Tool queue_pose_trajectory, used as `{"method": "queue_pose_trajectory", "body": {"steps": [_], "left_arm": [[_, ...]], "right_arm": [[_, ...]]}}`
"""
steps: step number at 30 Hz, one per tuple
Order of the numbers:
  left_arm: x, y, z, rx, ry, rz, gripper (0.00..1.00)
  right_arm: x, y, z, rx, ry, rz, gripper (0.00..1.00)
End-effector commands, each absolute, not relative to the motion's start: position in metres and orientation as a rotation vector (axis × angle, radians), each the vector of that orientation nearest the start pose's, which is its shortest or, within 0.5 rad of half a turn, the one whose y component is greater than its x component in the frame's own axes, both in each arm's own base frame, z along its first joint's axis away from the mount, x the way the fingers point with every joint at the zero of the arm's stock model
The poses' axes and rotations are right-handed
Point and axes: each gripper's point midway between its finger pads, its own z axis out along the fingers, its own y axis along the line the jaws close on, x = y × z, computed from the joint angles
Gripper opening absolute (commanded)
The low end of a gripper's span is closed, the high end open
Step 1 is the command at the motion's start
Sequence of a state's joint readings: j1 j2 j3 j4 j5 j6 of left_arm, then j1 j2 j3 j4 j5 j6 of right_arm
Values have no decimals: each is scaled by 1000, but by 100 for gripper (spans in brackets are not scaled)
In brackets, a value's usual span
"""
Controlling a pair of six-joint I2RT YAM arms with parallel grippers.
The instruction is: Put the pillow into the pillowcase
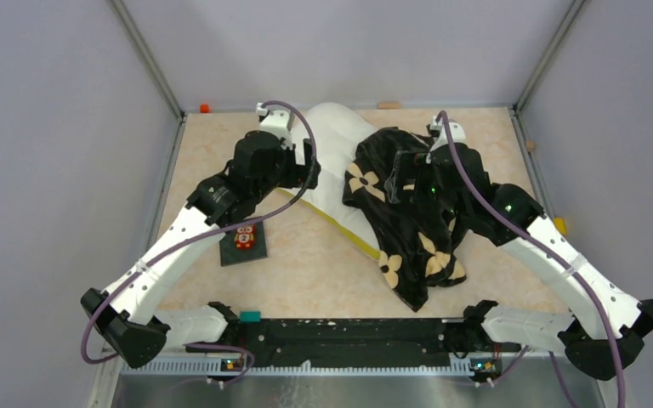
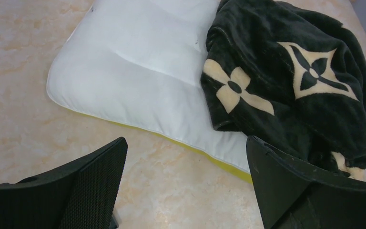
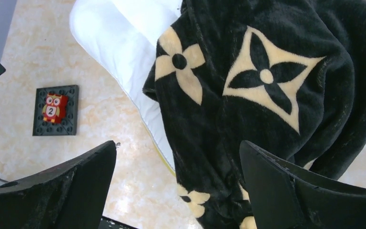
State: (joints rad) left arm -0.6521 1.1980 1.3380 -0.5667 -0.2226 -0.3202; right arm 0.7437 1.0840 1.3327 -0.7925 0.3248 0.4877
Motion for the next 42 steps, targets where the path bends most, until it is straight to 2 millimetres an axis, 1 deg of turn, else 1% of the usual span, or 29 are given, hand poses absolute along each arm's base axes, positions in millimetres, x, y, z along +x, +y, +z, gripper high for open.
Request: {"method": "queue_pose_trajectory", "body": {"steps": [1, 5, 8, 10, 15, 20, 23, 25, 29, 31, 33, 34, 35, 36, 37, 38, 40, 41, 42], "left_arm": [[311, -196, 318, 132, 1971, -392, 99], [321, -191, 304, 88, 2003, -360, 99], [333, -189, 298, 58, 2019, -395, 99], [344, -184, 292, 20, 2036, -410, 99], [377, -171, 264, -68, 2097, -436, 99], [413, -168, 229, -148, 2163, -430, 99], [432, -175, 206, -154, 2207, -429, 99], [441, -178, 185, -156, 2260, -403, 99], [454, -169, 137, -234, 2358, -283, 99], [459, -172, 110, -258, 2405, -257, 99], [461, -175, 89, -284, 2447, -250, 97], [461, -177, 79, -297, 2464, -253, 93], [462, -177, 71, -316, 2477, -250, 86], [462, -176, 64, -339, 2488, -238, 76], [460, -173, 59, -361, 2507, -215, 64], [458, -166, 56, -387, 2515, -183, 46], [448, -144, 55, -461, 2509, -140, 18], [444, -131, 59, -507, 2492, -144, 7], [440, -109, 63, -575, 2469, -133, 0]], "right_arm": [[256, 173, 298, -47, 2102, 361, 99], [258, 169, 285, -6, 2107, 335, 99], [262, 166, 275, 8, 2122, 310, 99], [265, 166, 265, 9, 2147, 304, 99], [274, 159, 238, 47, 2200, 278, 99], [282, 156, 211, 92, 2255, 284, 99], [284, 150, 200, 118, 2268, 237, 99], [285, 144, 190, 137, 2283, 213, 99], [290, 142, 166, 157, 2323, 205, 99], [293, 143, 152, 161, 2347, 205, 99], [297, 146, 136, 161, 2374, 208, 99], [300, 148, 128, 158, 2390, 207, 99], [303, 150, 122, 154, 2402, 206, 99], [307, 153, 113, 150, 2424, 195, 98], [311, 156, 107, 146, 2438, 195, 98], [316, 161, 105, 138, 2447, 201, 97], [327, 172, 99, 114, 2466, 226, 95], [331, 179, 97, 92, 2477, 245, 94], [336, 187, 96, 69, 2488, 262, 93]]}}
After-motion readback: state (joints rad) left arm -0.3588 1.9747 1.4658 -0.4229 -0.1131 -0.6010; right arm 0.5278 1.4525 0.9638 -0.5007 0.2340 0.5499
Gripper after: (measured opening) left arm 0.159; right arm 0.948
